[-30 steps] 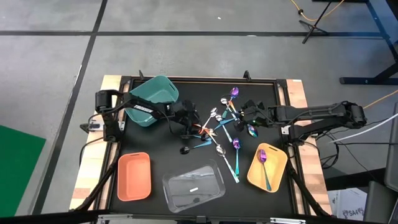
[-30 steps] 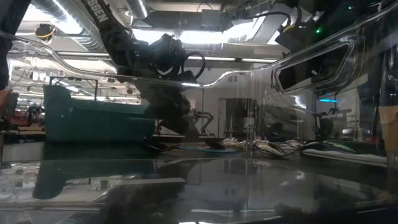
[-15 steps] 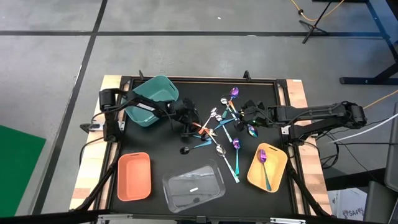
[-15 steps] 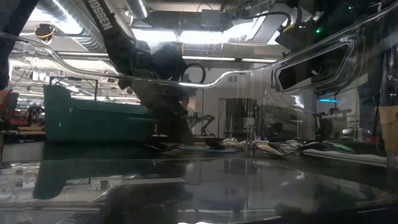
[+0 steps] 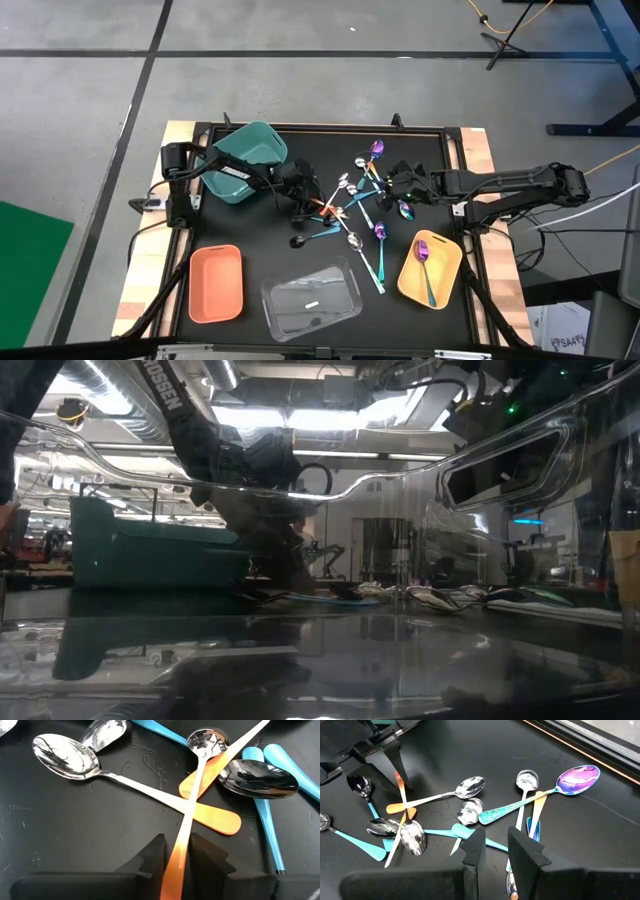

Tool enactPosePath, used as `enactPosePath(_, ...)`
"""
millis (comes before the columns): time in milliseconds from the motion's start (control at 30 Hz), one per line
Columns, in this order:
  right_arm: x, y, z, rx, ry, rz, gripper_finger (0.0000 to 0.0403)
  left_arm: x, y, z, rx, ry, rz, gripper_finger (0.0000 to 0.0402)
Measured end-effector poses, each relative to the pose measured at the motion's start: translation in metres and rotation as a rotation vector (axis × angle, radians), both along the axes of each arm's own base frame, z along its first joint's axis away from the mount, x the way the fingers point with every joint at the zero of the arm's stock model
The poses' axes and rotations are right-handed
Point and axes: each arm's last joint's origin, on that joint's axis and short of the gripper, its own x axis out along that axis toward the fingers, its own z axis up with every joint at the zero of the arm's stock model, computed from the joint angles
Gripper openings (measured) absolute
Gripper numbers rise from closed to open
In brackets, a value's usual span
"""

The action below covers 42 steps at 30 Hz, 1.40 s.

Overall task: Sort silverware by color (type)
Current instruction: Put the orange spoon into the transparent bin

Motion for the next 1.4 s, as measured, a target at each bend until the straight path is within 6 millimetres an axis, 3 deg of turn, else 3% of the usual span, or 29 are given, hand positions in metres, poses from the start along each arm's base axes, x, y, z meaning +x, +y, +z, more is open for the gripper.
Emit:
enactPosePath(300,0.0,0.0,0.0,0.0,0.0,0.0,0.0072,0.0,0.0,0.0,0.006,-0.004,0.002,0.0034)
enactPosePath(867,0.0,0.0,0.0,0.0,0.0,0.0,0.0072,0.001,-0.001,0.003,-0.002,-0.027,-0.001,0.0029)
enactPosePath(1033,0.0,0.0,0.0,0.0,0.0,0.0,0.0072,0.0,-0.003,0.011,0.003,-0.042,-0.006,0.0029)
enactPosePath(1400,0.0,0.0,0.0,0.0,0.002,0.0,0.0072,-0.001,-0.01,0.05,-0.032,-0.162,0.027,0.0031)
